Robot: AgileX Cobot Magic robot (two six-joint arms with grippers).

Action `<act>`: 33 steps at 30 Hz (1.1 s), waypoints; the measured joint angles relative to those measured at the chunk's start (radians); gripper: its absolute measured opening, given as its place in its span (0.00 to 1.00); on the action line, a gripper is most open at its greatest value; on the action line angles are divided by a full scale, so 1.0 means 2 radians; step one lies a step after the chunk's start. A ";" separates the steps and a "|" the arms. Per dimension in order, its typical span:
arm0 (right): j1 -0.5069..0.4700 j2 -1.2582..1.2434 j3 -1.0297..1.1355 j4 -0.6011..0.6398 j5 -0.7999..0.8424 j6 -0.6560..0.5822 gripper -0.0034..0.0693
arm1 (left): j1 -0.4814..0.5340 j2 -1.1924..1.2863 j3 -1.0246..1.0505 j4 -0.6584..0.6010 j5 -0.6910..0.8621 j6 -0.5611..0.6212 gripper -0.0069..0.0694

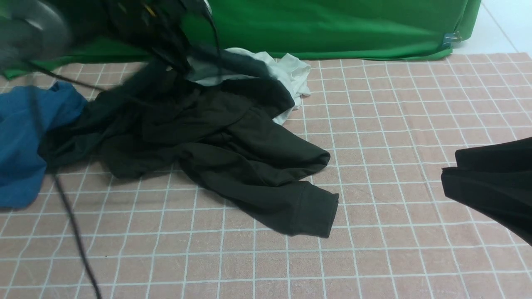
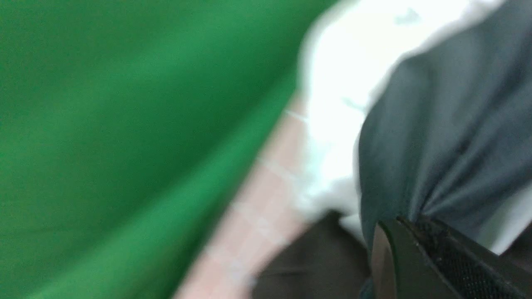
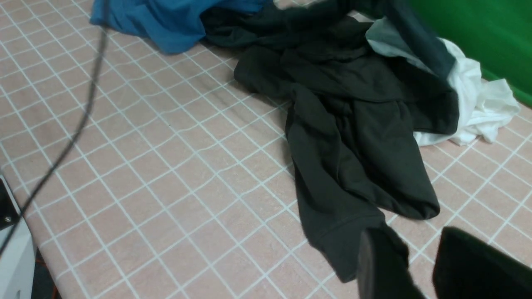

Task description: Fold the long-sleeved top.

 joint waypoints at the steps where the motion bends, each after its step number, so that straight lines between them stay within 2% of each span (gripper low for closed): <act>1: 0.000 0.000 0.000 0.000 -0.003 0.000 0.35 | 0.014 -0.028 0.000 0.001 -0.003 -0.007 0.13; 7: 0.000 0.000 0.000 0.000 -0.010 0.000 0.35 | 0.091 -0.113 0.000 0.001 -0.009 -0.033 0.13; 8: 0.000 0.000 0.000 0.000 -0.010 -0.002 0.35 | 0.131 -0.131 0.000 0.001 -0.010 -0.043 0.13; 10: 0.000 0.000 0.000 0.000 -0.010 -0.003 0.35 | 0.176 -0.141 0.000 0.001 -0.010 -0.051 0.13; 12: 0.000 0.000 0.000 0.000 -0.010 -0.003 0.35 | 0.201 -0.142 0.000 -0.002 -0.010 -0.056 0.13; 14: 0.000 0.000 0.000 0.000 -0.011 -0.004 0.35 | 0.265 -0.131 0.000 -0.033 0.007 -0.072 0.13; 19: 0.000 0.000 0.000 0.000 -0.011 -0.009 0.35 | 0.321 -0.077 0.000 -0.129 0.087 -0.075 0.18; 22: 0.000 0.000 0.000 0.000 -0.011 -0.014 0.34 | 0.333 -0.023 0.000 -0.158 0.166 -0.083 0.30; 25: 0.000 0.000 0.000 0.000 -0.011 -0.015 0.34 | 0.335 0.018 0.000 -0.162 0.233 -0.124 0.50; 26: 0.000 0.000 0.000 0.000 -0.011 -0.015 0.34 | 0.335 0.020 0.000 -0.162 0.237 -0.128 0.52; 27: 0.000 0.000 0.000 0.000 -0.011 -0.015 0.35 | 0.335 0.033 0.000 -0.162 0.260 -0.152 0.64; 30: 0.000 0.000 0.000 0.000 -0.011 -0.015 0.35 | 0.335 0.037 0.000 -0.162 0.282 -0.171 0.85; 33: 0.000 0.000 0.000 0.000 -0.010 -0.015 0.35 | 0.336 0.021 0.000 -0.180 0.283 -0.177 0.97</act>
